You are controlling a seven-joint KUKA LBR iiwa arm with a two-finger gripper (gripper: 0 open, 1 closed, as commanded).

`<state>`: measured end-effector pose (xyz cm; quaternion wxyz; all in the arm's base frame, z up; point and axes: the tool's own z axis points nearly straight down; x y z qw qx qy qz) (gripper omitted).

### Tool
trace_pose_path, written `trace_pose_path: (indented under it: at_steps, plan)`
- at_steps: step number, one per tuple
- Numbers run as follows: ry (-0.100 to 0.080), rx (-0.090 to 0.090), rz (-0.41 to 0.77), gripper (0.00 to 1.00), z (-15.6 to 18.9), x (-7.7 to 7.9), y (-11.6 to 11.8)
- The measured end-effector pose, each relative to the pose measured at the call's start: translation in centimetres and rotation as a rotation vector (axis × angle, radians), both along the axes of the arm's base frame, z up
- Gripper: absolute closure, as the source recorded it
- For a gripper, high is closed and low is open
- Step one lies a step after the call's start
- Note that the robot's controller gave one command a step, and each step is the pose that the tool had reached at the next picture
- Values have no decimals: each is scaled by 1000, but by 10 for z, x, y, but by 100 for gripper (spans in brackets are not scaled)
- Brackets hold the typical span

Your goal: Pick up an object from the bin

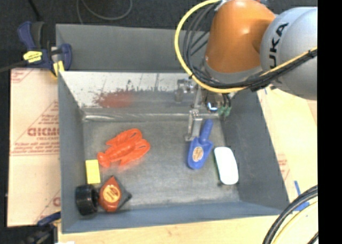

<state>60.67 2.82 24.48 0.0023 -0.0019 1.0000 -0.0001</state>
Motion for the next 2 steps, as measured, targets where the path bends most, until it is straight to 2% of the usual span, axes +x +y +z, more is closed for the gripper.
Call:
trace_pose_path:
  at_steps: [1,2]
  plan:
    - [-2,-1,111,0,-58,-2,32]
    - [0,1,124,0,-81,1,94]
